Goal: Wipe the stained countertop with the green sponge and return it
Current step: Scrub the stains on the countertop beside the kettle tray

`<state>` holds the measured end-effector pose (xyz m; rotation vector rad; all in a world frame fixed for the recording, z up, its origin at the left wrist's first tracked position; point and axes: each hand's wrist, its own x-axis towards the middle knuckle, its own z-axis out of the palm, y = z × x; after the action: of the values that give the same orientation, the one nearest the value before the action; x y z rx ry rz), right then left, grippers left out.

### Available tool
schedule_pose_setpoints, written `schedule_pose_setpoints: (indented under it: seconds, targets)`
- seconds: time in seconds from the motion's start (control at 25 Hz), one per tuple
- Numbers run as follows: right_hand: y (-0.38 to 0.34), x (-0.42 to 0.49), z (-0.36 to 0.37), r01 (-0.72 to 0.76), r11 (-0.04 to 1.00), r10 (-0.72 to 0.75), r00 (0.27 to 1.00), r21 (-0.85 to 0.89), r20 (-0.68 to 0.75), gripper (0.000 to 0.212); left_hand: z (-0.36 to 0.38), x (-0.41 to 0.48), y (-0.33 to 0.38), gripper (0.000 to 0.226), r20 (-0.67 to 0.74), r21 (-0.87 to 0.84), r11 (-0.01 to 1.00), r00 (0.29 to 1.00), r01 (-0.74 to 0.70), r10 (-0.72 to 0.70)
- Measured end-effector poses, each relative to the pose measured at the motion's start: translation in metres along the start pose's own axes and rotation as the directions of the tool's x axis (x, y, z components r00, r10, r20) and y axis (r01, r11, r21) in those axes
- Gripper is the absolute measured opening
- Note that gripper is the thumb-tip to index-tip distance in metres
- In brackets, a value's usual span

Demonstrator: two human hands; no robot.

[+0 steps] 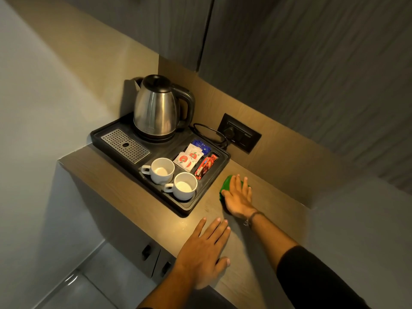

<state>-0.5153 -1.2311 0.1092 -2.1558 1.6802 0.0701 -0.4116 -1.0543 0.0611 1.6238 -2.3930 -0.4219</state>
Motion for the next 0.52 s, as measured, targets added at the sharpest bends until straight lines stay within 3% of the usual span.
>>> schedule_pose_setpoints:
  seconds: [0.08,0.2,0.28,0.4,0.44,0.52]
  targets:
    - [-0.017,-0.001,0.005,0.038,0.999,-0.038,0.999,-0.011,-0.017,0.072,0.001,0.001,0.0,0.075,-0.004,-0.004,1.0,1.0,0.001,-0.001]
    - [0.029,-0.03,0.014,0.198,0.98,-0.198,0.98,-0.017,-0.004,0.073,0.003,0.0,-0.002,0.077,0.004,0.012,1.0,1.0,-0.01,0.009]
    - [0.072,-0.036,0.003,0.127,0.991,-0.128,0.991,-0.041,-0.024,0.071,0.004,0.001,-0.003,0.077,0.007,0.015,1.0,1.0,-0.014,0.014]
    - [0.076,-0.002,-0.021,-0.052,0.998,0.048,0.995,-0.038,-0.089,0.067,0.005,0.001,-0.003,0.076,-0.001,0.008,1.0,1.0,-0.018,0.018]
    - [0.067,0.004,-0.02,-0.049,0.997,0.042,0.992,-0.052,-0.12,0.067,0.005,0.0,-0.004,0.076,-0.005,0.008,1.0,1.0,-0.017,0.017]
    - [0.066,-0.01,-0.006,0.117,0.992,-0.123,0.98,-0.044,-0.155,0.067,0.006,0.001,-0.004,0.076,-0.005,0.01,1.0,1.0,-0.012,0.012]
